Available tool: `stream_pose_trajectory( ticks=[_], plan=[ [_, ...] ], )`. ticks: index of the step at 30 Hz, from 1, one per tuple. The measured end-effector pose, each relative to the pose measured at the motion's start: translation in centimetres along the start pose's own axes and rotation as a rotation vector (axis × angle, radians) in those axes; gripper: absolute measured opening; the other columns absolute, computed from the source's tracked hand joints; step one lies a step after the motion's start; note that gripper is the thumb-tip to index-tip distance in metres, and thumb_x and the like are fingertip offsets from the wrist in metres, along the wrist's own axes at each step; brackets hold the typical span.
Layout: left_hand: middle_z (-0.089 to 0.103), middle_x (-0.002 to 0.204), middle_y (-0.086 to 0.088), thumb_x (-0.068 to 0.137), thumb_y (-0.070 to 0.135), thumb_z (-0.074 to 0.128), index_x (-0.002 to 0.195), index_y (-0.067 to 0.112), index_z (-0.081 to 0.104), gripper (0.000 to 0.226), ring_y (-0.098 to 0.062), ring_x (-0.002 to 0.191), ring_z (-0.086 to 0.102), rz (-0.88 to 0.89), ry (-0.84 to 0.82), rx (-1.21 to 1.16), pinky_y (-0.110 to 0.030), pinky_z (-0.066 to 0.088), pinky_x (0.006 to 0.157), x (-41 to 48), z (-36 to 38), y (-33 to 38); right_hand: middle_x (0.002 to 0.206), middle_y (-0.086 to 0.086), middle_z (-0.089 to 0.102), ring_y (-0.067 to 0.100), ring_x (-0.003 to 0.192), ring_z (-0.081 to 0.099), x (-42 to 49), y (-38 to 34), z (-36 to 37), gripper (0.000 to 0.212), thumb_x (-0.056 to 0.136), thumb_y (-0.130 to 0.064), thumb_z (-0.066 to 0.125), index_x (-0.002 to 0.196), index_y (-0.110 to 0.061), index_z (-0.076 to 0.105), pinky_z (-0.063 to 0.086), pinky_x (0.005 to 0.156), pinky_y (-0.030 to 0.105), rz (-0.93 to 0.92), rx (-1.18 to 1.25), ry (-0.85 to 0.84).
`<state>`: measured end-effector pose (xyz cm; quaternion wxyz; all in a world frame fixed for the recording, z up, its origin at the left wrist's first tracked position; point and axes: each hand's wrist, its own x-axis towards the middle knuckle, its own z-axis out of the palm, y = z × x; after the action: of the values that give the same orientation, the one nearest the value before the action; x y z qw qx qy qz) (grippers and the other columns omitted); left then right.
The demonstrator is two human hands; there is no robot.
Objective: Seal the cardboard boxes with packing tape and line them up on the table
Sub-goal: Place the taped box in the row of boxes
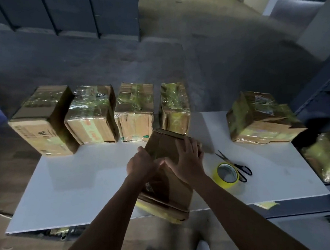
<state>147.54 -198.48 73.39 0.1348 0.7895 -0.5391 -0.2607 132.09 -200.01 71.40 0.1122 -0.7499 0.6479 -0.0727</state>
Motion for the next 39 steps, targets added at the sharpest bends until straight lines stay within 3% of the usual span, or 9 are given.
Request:
stream_pose_trajectory(
  ticks=[3, 6, 10, 13, 16, 20, 26, 33, 39],
  plan=[
    [0.064, 0.084, 0.002, 0.082, 0.053, 0.066, 0.102, 0.012, 0.057, 0.046, -0.015, 0.076, 0.063, 0.003, -0.044, -0.125, -0.030, 0.051, 0.065, 0.5, 0.2, -0.8, 0.160, 0.002, 0.007, 0.023, 0.148, -0.001, -0.3, 1.6, 0.0, 0.078, 0.087, -0.064, 0.047, 0.150, -0.024, 0.023, 0.015, 0.116, 0.055, -0.015, 0.089, 0.025],
    [0.070, 0.080, -0.002, 0.080, 0.049, 0.070, 0.090, 0.012, 0.067, 0.038, -0.018, 0.074, 0.068, -0.029, -0.214, -0.357, -0.034, 0.057, 0.073, 1.3, 0.0, -1.8, 0.158, 0.007, 0.010, 0.024, 0.147, 0.007, -0.9, 2.1, 0.2, 0.085, 0.088, -0.050, 0.059, 0.152, -0.016, 0.015, 0.023, 0.116, 0.049, 0.134, 0.370, 0.086],
    [0.070, 0.086, -0.008, 0.081, 0.040, 0.074, 0.090, 0.008, 0.065, 0.035, -0.022, 0.076, 0.069, -0.144, -0.336, -0.643, -0.028, 0.053, 0.063, 1.2, -0.5, -2.1, 0.150, 0.015, 0.030, 0.031, 0.134, 0.038, -1.4, 1.0, -0.1, 0.093, 0.088, -0.038, 0.066, 0.153, -0.013, 0.005, 0.039, 0.101, 0.033, 0.409, 0.708, 0.089],
    [0.072, 0.092, -0.012, 0.083, 0.040, 0.072, 0.102, 0.004, 0.065, 0.041, -0.027, 0.081, 0.070, -0.187, -0.426, -0.735, -0.031, 0.054, 0.065, 1.1, -0.5, -2.1, 0.134, 0.013, 0.053, 0.029, 0.117, 0.055, -1.3, 2.0, 0.1, 0.084, 0.085, -0.047, 0.066, 0.148, -0.011, 0.024, 0.048, 0.089, 0.031, 0.555, 0.838, 0.014],
    [0.072, 0.100, -0.014, 0.081, 0.047, 0.071, 0.109, 0.006, 0.062, 0.050, -0.034, 0.091, 0.069, -0.247, -0.579, -0.743, -0.039, 0.055, 0.077, 1.7, -0.9, -2.4, 0.108, 0.009, 0.067, 0.025, 0.096, 0.065, -1.2, 2.8, 0.8, 0.079, 0.070, -0.067, 0.069, 0.121, -0.008, 0.058, 0.055, 0.086, 0.041, 0.704, 1.003, -0.119],
    [0.073, 0.101, -0.013, 0.078, 0.052, 0.072, 0.110, 0.009, 0.061, 0.056, -0.034, 0.094, 0.069, -0.212, -0.655, -0.681, -0.045, 0.052, 0.090, 2.3, -1.4, -2.1, 0.098, 0.011, 0.074, 0.026, 0.088, 0.071, -1.0, 3.0, -0.3, 0.078, 0.051, -0.052, 0.087, 0.111, -0.009, 0.064, 0.059, 0.079, 0.042, 0.690, 1.290, -0.293],
    [0.074, 0.098, -0.010, 0.076, 0.045, 0.076, 0.108, 0.005, 0.064, 0.052, -0.029, 0.095, 0.069, -0.105, -0.637, -0.640, -0.047, 0.049, 0.099, 1.6, 0.2, -0.1, 0.104, 0.013, 0.072, 0.028, 0.093, 0.070, -1.5, 5.9, -2.6, 0.055, 0.073, -0.034, 0.080, 0.116, -0.004, 0.064, 0.058, 0.078, 0.039, 0.613, 1.267, -0.253],
    [0.074, 0.092, -0.012, 0.084, 0.038, 0.068, 0.104, 0.001, 0.066, 0.042, -0.029, 0.088, 0.071, 0.007, -0.630, -0.808, -0.041, 0.054, 0.085, -0.3, 0.4, 5.1, 0.096, 0.016, 0.073, 0.031, 0.087, 0.071, -0.9, 8.9, -9.5, 0.045, 0.078, -0.030, 0.078, 0.110, -0.002, 0.067, 0.059, 0.073, 0.040, 0.629, 1.206, -0.268],
    [0.073, 0.097, -0.013, 0.076, 0.041, 0.077, 0.101, 0.002, 0.070, 0.047, -0.030, 0.091, 0.069, 0.026, -0.556, -0.961, -0.044, 0.053, 0.092, -0.4, 0.1, 10.7, 0.095, 0.013, 0.074, 0.030, 0.089, 0.072, 0.0, 11.5, -15.2, 0.045, 0.071, -0.033, 0.083, 0.105, -0.007, 0.071, 0.057, 0.085, 0.043, 0.606, 1.158, -0.126]
  ],
)
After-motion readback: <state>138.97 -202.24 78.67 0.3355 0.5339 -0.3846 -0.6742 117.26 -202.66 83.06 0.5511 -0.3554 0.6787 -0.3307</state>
